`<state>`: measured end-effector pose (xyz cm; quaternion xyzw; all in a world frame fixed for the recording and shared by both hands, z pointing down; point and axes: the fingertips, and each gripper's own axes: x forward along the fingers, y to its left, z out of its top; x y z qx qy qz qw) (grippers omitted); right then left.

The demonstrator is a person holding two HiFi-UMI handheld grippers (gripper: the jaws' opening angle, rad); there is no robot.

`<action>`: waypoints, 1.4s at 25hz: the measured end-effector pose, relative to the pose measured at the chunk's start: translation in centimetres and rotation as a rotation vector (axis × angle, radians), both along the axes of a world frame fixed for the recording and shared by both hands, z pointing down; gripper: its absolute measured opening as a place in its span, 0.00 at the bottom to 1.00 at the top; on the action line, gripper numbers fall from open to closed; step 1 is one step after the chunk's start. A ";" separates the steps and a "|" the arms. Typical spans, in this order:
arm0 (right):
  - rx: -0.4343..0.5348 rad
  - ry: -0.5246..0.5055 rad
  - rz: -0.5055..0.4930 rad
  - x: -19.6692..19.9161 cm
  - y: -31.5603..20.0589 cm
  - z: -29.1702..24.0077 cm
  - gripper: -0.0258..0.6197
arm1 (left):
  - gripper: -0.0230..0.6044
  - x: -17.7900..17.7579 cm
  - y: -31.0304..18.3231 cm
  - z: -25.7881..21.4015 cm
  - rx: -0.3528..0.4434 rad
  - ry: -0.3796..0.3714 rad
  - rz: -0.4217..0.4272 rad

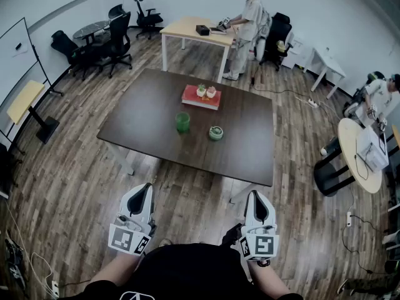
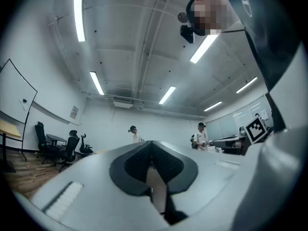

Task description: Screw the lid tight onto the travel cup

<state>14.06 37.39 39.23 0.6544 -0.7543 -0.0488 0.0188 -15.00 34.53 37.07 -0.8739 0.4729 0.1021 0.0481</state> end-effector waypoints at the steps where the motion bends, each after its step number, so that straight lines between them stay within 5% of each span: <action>1: 0.000 0.001 -0.003 0.0 0.1 0.1 0.05 | 0.03 0.1 0.1 0.0 0.002 0.000 0.000; 16: 0.071 -0.047 -0.016 1.3 1.4 -1.2 0.06 | 0.03 1.7 1.2 -0.4 0.009 -0.014 -0.018; 23: 0.093 -0.041 -0.108 3.1 0.4 -0.8 0.05 | 0.03 5.0 1.3 -0.5 0.012 -0.025 -0.065; 35: 0.085 -0.151 -0.154 5.6 -8.2 1.3 0.05 | 0.03 7.7 -6.1 1.0 0.007 -0.041 -0.050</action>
